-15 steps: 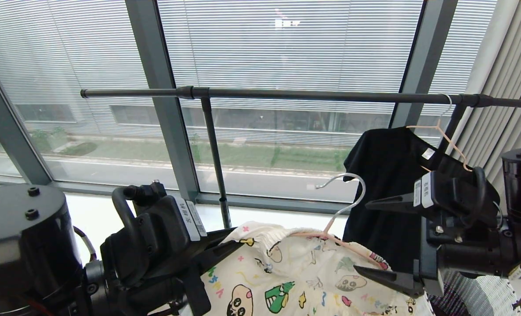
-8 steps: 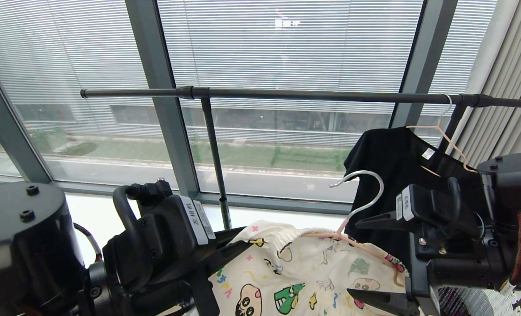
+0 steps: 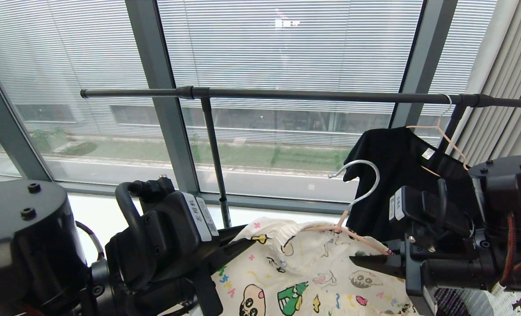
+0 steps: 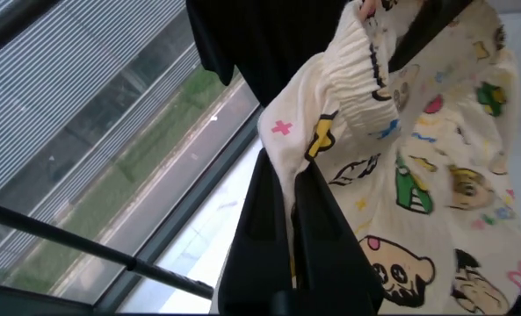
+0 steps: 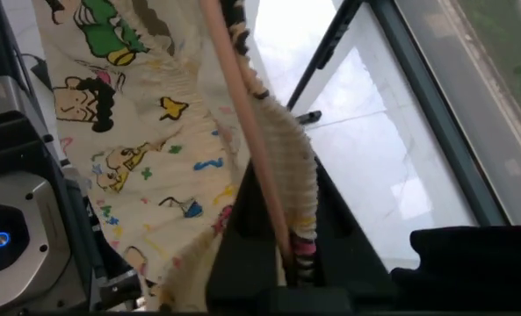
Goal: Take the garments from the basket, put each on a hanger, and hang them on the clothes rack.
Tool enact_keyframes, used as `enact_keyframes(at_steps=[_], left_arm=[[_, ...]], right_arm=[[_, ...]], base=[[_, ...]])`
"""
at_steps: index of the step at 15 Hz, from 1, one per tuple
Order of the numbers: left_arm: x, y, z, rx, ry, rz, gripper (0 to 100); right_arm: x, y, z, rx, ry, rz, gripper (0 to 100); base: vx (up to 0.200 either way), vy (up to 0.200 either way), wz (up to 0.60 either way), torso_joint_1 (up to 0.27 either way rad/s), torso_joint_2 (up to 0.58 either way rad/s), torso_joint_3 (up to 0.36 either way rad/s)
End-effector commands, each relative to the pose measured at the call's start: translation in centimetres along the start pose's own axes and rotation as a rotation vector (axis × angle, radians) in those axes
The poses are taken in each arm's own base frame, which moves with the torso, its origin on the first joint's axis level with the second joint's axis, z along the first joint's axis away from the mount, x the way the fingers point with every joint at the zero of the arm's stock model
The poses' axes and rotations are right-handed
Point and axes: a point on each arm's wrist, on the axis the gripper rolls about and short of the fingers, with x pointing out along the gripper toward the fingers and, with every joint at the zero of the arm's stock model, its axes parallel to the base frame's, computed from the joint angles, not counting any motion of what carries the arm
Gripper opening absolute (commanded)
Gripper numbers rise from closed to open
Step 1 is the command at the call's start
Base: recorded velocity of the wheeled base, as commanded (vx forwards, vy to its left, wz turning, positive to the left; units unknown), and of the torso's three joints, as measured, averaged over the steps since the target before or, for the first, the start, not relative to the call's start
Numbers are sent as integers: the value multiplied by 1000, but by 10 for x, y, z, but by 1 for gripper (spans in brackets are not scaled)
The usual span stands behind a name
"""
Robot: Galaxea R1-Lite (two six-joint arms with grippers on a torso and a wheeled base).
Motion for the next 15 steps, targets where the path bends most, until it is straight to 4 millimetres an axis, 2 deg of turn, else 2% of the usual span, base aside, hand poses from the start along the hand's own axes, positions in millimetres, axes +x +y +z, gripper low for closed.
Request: enact_keyframes(at_steps=[1,4,5,8,11,15], left_arm=[[0,-2,1,3,-5,-11,0],[0,-8,2,6,-3,-25,0],[0,-9,1,5,-1,-24,100],[-2,-3,-2,-1,29,34,100],[-16,-2,-15,-10,62,67,100],[-41,8,-52,-88,192,192,100]], right_arm=[[0,0,1,-1,-1,-14,0],[-3,-1,3,-46,-63,-61,0],[-6,-3,3,-97,-96,-85,0],[-20,-19,-6,-243,-116,-208,0],[-33,-33,-8,-231,-128,-303,0],[-37,-40,-1,-255,-203,-360,0]], base=[[0,0,0,0,0,0],[0,0,0,0,0,0],[0,0,0,0,0,0],[0,0,0,0,0,0],[0,0,0,0,0,0],[0,0,0,0,0,0]])
